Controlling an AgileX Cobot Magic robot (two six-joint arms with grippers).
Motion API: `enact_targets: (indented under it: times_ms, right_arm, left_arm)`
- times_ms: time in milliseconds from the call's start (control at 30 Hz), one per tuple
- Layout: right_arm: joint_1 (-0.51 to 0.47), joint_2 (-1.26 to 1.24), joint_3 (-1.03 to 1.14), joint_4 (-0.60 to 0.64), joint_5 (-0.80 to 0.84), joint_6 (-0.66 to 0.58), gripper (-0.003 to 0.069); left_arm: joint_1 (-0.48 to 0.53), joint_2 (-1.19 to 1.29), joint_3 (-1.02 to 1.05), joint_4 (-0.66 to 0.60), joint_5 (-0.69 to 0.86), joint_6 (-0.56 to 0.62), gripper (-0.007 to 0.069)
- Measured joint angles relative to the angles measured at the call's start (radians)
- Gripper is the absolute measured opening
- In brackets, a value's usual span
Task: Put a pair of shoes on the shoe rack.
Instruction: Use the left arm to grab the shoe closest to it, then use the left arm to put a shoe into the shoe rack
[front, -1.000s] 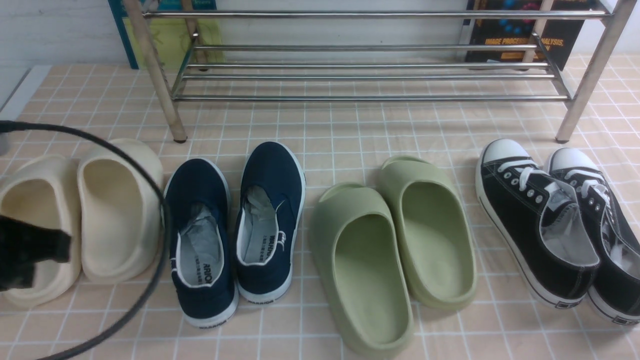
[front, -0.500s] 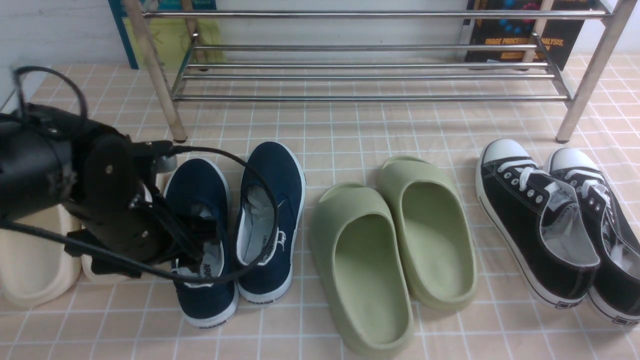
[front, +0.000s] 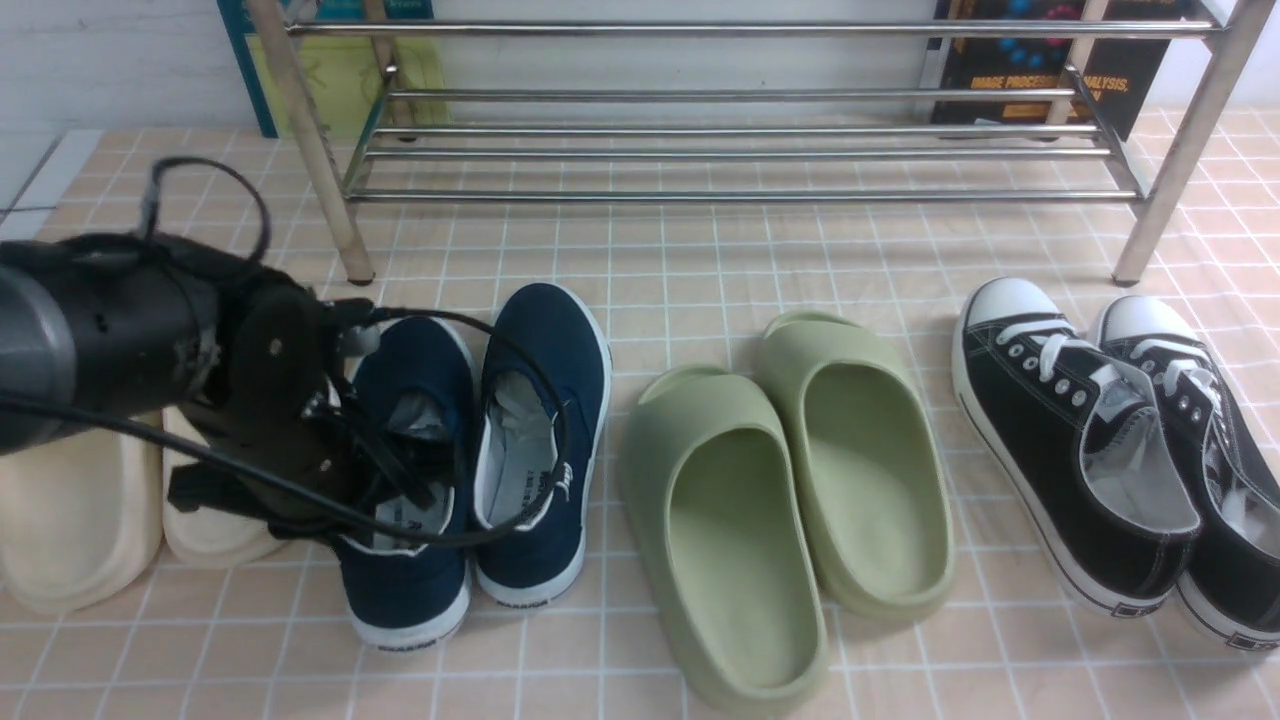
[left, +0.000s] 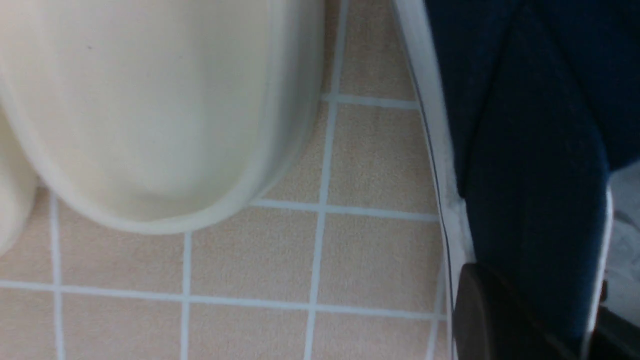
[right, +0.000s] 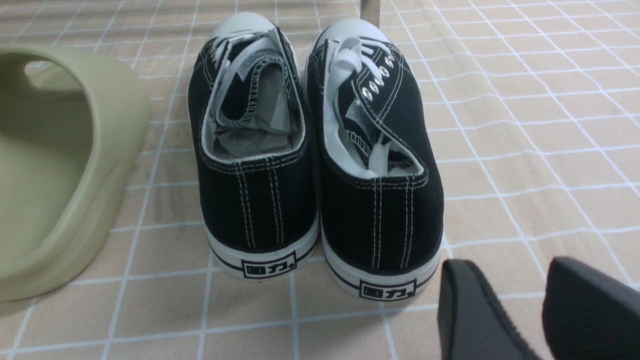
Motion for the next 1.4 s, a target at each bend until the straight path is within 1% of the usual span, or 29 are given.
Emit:
enact_targets:
  times_ms: [100,167,233,300,333,500,533,667,733,833,967,1033,1233,1400]
  right_arm:
    - [0.000,0.000,0.000,0.000,0.000,0.000,0.0237]
    - [0.000,0.000,0.000,0.000,0.000,0.000,0.0237]
    - [0.000,0.000,0.000,0.000,0.000,0.000,0.0237]
    - [0.000,0.000,0.000,0.000,0.000,0.000,0.0237]
    - [0.000,0.000,0.000,0.000,0.000,0.000,0.0237]
    - [0.000,0.000,0.000,0.000,0.000,0.000,0.0237]
    - [0.000,0.000,0.000,0.000,0.000,0.000,0.0237]
    - [0.000,0.000,0.000,0.000,0.000,0.000,0.0237]
    - [0.000,0.000,0.000,0.000,0.000,0.000,0.0237]
    - [0.000,0.000,0.000,0.000,0.000,0.000,0.0237]
    - [0.000,0.000,0.000,0.000,0.000,0.000,0.0237]
    - [0.000,0.000,0.000,0.000,0.000,0.000,0.0237]
    - [0.000,0.000,0.000,0.000,0.000,0.000,0.0237]
    - [0.000,0.000,0.000,0.000,0.000,0.000,0.0237]
  left_arm:
    - [0.000,-0.086,-0.075,0.001,0.078,0.050,0.0036]
    - [0.000,-0.108,-0.136,0.001,0.098,0.072,0.0036]
    - [-0.001,-0.113,-0.179,0.000,0.108,0.084,0.0036]
    - [-0.001,-0.085,-0.277,-0.001,0.128,0.103,0.0036]
    - [-0.001,-0.081,-0.284,-0.001,0.129,0.104,0.0036]
    - [-0.001,0.056,-0.441,-0.001,0.157,0.120,0.0036]
    - [-0.001,0.120,-0.488,-0.001,0.174,0.127,0.0036]
    - [0.002,0.237,-0.580,-0.003,0.209,0.136,0.0036]
    - [0.014,0.285,-0.625,-0.022,0.223,0.144,0.0036]
    - [0.071,0.369,-0.745,-0.102,0.244,0.183,0.0036]
    - [0.142,0.476,-0.906,-0.220,0.224,0.245,0.0036]
    - [0.162,0.526,-0.975,-0.247,0.216,0.268,0.0036]
    - [0.176,0.651,-1.131,-0.270,0.192,0.281,0.0043]
    - [0.174,0.716,-1.191,-0.284,0.090,0.293,0.0070]
